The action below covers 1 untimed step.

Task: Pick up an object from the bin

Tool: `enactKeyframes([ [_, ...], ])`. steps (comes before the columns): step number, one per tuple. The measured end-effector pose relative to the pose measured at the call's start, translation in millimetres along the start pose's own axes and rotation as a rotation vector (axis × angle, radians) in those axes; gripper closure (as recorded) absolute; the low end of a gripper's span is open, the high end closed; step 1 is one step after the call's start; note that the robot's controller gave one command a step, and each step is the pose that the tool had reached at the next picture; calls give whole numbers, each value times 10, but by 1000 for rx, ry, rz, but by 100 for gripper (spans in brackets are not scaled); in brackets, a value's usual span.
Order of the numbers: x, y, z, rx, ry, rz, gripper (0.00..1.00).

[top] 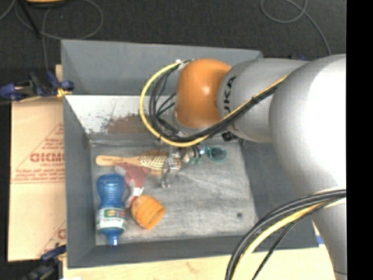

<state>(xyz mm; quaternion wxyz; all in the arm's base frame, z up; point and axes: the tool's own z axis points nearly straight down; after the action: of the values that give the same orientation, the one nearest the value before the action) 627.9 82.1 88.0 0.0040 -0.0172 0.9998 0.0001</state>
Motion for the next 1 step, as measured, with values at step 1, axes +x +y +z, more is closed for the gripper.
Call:
enactKeyframes([
  [1,0,37,135,-2,2,5,0],
])
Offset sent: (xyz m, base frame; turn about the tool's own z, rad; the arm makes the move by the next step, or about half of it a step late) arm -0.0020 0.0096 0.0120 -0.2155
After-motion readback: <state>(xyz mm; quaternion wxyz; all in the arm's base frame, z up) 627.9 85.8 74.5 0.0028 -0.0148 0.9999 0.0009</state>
